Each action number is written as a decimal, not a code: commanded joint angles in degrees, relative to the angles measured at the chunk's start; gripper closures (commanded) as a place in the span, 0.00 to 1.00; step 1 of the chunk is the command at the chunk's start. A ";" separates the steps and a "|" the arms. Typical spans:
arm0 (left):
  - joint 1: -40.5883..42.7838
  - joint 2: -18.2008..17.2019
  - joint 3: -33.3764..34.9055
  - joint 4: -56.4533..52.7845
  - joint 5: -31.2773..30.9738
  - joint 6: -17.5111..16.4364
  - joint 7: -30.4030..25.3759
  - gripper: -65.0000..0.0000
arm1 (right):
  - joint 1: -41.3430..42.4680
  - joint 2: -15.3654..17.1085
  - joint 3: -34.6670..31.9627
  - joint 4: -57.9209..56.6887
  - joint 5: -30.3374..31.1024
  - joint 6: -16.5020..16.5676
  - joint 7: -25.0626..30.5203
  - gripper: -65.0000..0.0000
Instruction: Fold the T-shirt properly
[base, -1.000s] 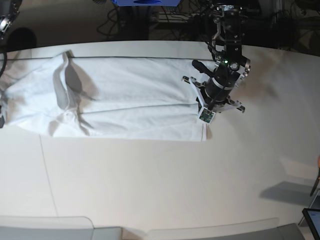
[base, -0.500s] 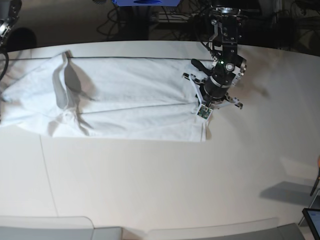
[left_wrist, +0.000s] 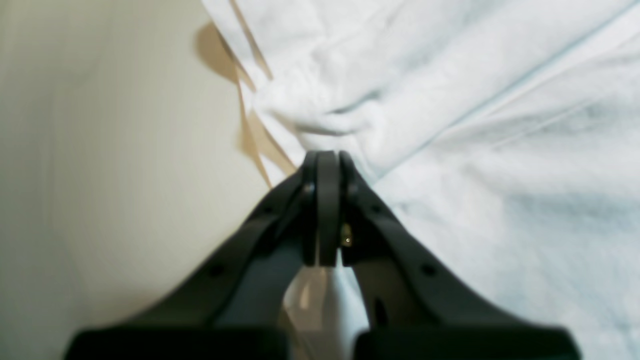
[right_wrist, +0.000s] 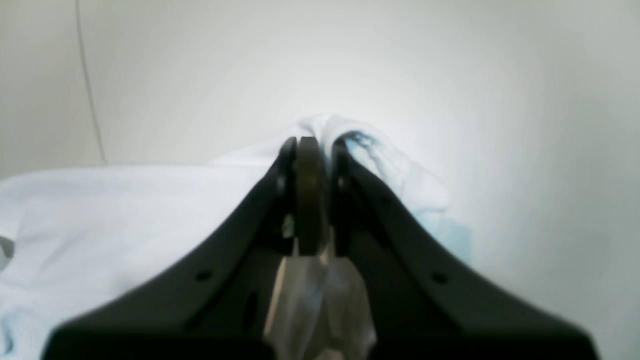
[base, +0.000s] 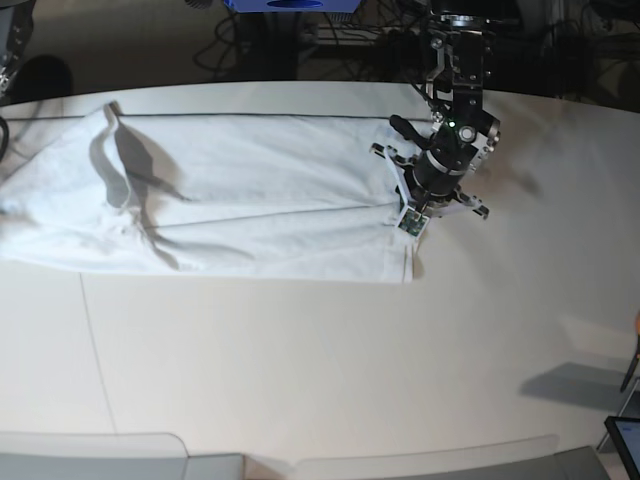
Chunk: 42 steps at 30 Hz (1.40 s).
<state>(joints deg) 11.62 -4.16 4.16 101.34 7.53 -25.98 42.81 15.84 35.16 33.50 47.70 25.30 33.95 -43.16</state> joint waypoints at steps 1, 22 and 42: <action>0.12 -0.36 -0.25 0.24 1.48 0.09 1.81 1.00 | 1.26 1.37 0.39 0.87 0.50 -0.15 1.53 0.98; 0.03 -0.01 -0.34 0.95 1.48 0.09 1.90 1.00 | 0.82 1.55 0.48 1.75 0.24 -0.24 13.40 0.56; -0.50 -0.28 -0.25 6.84 1.48 0.09 2.16 1.00 | -22.21 -17.53 1.01 51.59 0.50 0.20 -10.87 0.99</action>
<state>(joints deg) 11.66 -4.19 4.05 107.24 8.91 -26.17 45.89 -7.44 16.34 34.11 98.32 25.12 34.06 -55.53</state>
